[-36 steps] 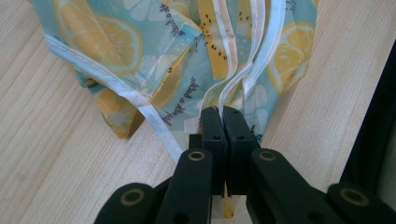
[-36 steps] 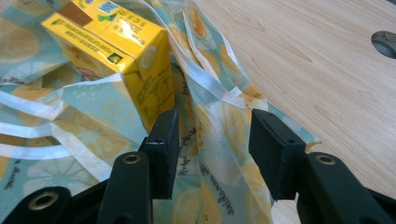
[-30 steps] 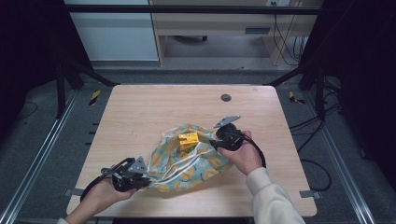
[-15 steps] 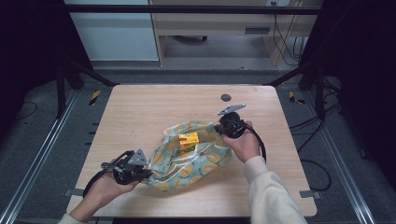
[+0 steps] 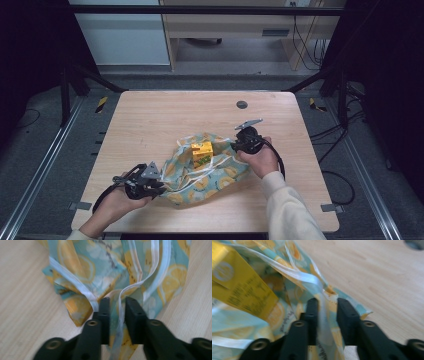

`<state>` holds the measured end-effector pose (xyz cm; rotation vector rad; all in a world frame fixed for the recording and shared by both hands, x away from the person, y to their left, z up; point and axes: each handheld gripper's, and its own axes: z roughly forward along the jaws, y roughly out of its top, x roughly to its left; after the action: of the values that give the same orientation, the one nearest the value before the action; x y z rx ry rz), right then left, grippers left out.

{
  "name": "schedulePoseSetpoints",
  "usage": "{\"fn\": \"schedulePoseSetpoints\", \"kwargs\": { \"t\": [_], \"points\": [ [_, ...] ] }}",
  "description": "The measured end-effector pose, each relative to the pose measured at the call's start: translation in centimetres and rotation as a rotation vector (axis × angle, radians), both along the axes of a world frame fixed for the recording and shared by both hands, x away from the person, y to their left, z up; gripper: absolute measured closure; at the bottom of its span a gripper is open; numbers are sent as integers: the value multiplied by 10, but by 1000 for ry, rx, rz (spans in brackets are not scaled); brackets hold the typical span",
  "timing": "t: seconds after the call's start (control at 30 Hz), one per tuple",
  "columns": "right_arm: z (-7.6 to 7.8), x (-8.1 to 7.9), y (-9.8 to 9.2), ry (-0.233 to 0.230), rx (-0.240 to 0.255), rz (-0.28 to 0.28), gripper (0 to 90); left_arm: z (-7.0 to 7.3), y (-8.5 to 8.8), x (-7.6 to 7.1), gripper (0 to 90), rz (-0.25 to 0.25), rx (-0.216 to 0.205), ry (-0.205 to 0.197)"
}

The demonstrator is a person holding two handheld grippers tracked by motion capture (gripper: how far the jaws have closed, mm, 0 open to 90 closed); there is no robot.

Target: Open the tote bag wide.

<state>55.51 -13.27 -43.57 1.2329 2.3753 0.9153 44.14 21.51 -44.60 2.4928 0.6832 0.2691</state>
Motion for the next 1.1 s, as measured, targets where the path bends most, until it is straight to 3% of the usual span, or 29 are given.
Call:
{"fn": "schedulePoseSetpoints", "kwargs": {
  "t": [0.07, 0.1, 0.33, 0.53, 0.77, 0.9, 1.1],
  "points": [
    [8, -4, -1, -25, 11, -13, 544, 6, 0, -1, 605, 23, -18, -33],
    [13, -8, -3, -39, 20, -18, 515, 8, 0, -1, 567, 30, -21, -43],
    [38, -31, -11, -115, 70, -20, 327, 31, 0, 0, 444, 60, -81, -101],
    [48, -53, -12, -130, 71, 26, 335, 44, -3, 11, 397, 90, -75, -146],
    [37, -74, -11, -123, 43, 65, 394, 42, -7, 28, 392, 126, -65, -147],
    [26, -81, -12, -109, 31, 61, 391, 37, -14, 37, 391, 133, -50, -154],
    [11, -88, -18, -83, 16, 11, 337, 29, -21, 47, 390, 141, -45, -151]
  ]
}}
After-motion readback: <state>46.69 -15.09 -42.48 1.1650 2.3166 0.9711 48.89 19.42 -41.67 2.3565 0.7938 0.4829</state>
